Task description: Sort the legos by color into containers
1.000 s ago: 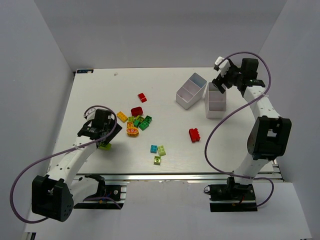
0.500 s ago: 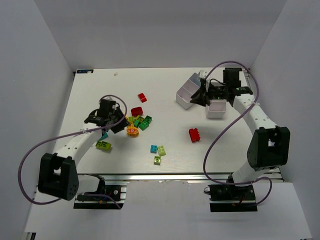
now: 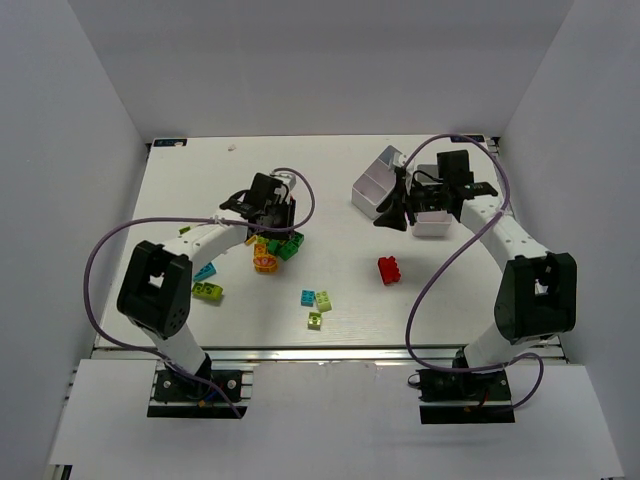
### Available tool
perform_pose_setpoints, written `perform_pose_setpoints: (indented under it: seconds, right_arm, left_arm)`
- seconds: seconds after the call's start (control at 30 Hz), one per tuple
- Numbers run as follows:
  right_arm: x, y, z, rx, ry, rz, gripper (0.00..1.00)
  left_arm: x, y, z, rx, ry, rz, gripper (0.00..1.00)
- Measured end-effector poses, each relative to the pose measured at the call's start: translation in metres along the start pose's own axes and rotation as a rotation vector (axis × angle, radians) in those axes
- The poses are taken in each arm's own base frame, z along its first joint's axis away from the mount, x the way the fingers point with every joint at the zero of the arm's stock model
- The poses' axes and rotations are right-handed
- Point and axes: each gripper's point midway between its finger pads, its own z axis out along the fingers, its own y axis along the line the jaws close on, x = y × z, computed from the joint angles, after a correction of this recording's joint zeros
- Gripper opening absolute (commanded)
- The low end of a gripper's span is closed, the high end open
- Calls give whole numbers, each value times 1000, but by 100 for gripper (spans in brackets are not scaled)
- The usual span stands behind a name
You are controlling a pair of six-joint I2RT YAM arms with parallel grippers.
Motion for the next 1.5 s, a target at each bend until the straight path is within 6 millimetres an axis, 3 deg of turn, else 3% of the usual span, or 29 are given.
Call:
perform_pose_setpoints:
  seconds: [0.13, 0.33, 0.4, 0.47, 0.5, 0.67, 0.77, 0.83, 0.97, 1.07, 1.5]
  right_arm:
    - [3, 3, 0, -1, 1, 15, 57]
    - [12, 2, 5, 22, 35, 38, 66]
    - [16, 5, 16, 37, 74, 25, 73]
    - [17, 15, 36, 31, 114, 6, 87]
    - [17, 21, 48, 21, 128, 1, 89]
    - [30, 38, 114, 35, 232, 6, 90]
    - [48, 27, 154, 76, 309, 52, 89]
    - [59, 18, 168, 104, 342, 73, 89]
    - [84, 6, 189, 143, 404, 105, 89]
    - [93, 1, 202, 163, 429, 108, 88]
    - [79, -18, 249, 206, 390, 33, 72]
  left_arm:
    - [10, 10, 4, -45, 43, 67, 47]
    - [-9, 11, 6, -76, 9, 107, 48]
    - [-10, 15, 7, -107, 7, 84, 50]
    - [-8, 20, 5, -148, 11, 45, 52]
    - [-6, 23, 3, -176, 14, 20, 55]
    - [-1, 39, -21, -265, -19, -111, 62]
    - [-2, 46, -62, -281, -103, -208, 74]
    - [-7, 48, -79, -281, -157, -248, 77]
    - [-11, 49, -119, -264, -279, -324, 83]
    - [-8, 51, -137, -262, -332, -364, 84]
    - [13, 59, -151, -286, -347, -429, 84]
